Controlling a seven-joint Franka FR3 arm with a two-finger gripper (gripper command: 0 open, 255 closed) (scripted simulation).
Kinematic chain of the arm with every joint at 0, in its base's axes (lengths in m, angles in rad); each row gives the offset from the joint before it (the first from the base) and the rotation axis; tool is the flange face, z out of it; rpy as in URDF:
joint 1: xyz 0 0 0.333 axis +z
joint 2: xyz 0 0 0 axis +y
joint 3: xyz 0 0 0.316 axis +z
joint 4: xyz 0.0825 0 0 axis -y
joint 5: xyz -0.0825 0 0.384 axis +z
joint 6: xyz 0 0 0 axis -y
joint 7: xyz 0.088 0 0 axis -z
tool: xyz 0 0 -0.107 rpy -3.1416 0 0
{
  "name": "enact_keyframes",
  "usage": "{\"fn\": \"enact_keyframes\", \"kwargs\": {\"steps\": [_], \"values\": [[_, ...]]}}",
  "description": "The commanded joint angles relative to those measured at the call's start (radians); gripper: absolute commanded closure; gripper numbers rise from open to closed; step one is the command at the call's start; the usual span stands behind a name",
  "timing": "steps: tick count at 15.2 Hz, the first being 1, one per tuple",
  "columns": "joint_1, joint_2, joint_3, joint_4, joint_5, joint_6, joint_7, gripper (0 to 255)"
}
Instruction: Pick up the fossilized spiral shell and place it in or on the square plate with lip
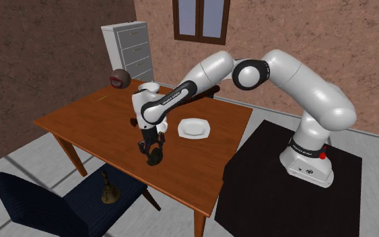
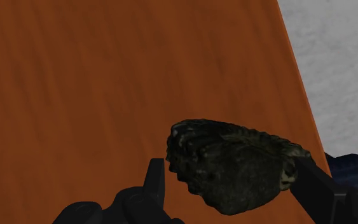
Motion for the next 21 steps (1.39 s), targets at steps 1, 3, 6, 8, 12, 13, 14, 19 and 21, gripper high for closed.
{"fn": "enact_keyframes", "kwargs": {"steps": [1,3,6,8,12,13,14,19,21], "values": [[-0.002,-0.022,0.003,-0.01,0.002,-0.012,0.003,255],[-0.024,-0.049,0.003,-0.049,0.004,-0.003,-0.012,255],[-0.083,-0.1,-0.002,-0.141,0.006,0.028,-0.061,255],[-0.121,-0.128,-0.005,-0.191,0.007,0.044,-0.095,255],[-0.194,-0.173,-0.015,-0.268,0.008,0.065,-0.164,255],[-0.212,-0.182,-0.018,-0.283,0.008,0.068,-0.182,255],[-0.229,-0.191,-0.021,-0.297,0.008,0.071,-0.2,255],[-0.314,-0.221,-0.039,-0.342,0.006,0.075,-0.289,255],[-0.346,-0.228,-0.047,-0.351,0.005,0.072,-0.325,255]]}}
